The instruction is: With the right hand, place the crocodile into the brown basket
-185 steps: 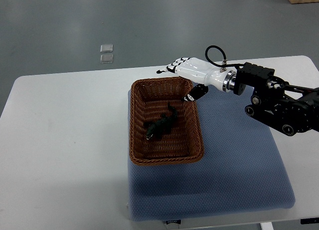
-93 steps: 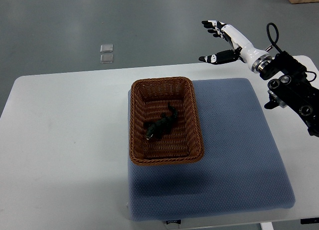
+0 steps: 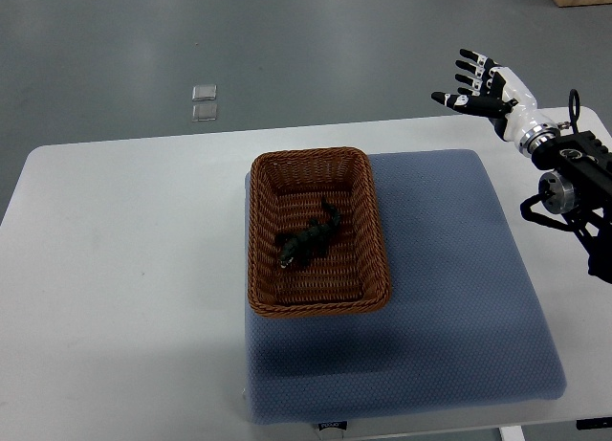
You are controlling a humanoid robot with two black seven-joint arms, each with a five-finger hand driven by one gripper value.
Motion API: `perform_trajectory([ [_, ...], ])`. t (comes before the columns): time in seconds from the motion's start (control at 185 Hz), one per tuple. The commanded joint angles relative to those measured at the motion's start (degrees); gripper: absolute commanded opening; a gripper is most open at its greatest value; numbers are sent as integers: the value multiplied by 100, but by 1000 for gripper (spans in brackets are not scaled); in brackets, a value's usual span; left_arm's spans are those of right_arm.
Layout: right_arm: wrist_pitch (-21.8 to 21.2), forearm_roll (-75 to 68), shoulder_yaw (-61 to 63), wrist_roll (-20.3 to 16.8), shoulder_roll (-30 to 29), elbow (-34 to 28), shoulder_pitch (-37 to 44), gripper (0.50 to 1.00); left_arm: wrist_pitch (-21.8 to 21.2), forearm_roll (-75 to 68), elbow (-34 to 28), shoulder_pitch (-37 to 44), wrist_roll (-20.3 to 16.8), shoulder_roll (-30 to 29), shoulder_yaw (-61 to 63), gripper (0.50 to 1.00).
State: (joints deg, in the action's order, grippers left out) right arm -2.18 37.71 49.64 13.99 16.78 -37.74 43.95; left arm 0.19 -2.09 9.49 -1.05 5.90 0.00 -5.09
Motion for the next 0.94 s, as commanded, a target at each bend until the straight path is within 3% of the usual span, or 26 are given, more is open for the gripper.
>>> perform_trajectory([
  [0.0,-10,-18,55,-1,-8,39,-10,928,-1,-2,0,8,-1,0,-1,1000],
  [0.27,-54,-18,125,-1,-96,74,-45,928,-1,-2,0,8,-1,0,-1,1000],
  [0.523,-924,78,1004,-45,-491,241,-229,928,-1,-2,0,0,-1,0,-1,1000],
  [0.707,-819,61,1057,-45,-570,276,-353,930,-1,-2,0,0,-1,0,-1,1000],
  [0.939,-300,-10,1066,43,-588,294,-353,930,-1,-2,0,0,-1,0,-1,1000],
])
